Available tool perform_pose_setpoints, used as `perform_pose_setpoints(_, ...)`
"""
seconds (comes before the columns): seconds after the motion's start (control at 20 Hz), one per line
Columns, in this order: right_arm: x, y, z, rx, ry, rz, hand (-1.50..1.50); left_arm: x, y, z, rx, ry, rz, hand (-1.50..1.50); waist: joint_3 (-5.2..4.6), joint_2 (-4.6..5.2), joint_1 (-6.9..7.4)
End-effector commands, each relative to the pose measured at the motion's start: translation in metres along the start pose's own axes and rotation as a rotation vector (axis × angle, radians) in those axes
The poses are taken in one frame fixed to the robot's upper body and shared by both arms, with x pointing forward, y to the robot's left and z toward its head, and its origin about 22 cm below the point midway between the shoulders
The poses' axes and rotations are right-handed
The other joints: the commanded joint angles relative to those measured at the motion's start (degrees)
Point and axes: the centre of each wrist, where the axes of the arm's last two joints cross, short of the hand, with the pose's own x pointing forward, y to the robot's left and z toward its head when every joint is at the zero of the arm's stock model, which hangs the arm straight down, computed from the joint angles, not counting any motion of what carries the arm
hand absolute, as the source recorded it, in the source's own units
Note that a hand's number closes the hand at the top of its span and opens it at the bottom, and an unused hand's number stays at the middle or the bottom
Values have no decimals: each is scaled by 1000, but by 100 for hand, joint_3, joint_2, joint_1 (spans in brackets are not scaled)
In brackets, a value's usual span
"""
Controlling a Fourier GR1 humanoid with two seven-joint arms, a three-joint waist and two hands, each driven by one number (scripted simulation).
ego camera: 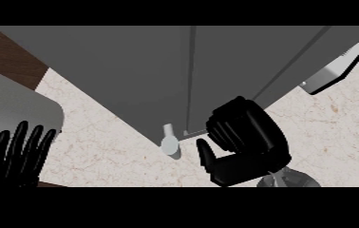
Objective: Pick up the bottled water, place it into the cabinet and close the cabinet
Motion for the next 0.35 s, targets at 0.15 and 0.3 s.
perform_pose_setpoints(0.15,25,-3,-95,-127,16,-23,150,-1,5,-1,-5,8,12,-150,20,-39,-15)
perform_pose_setpoints(0.3,37,3,-127,-122,21,-46,150,-3,9,4,3,20,4,-150,26,-83,-125)
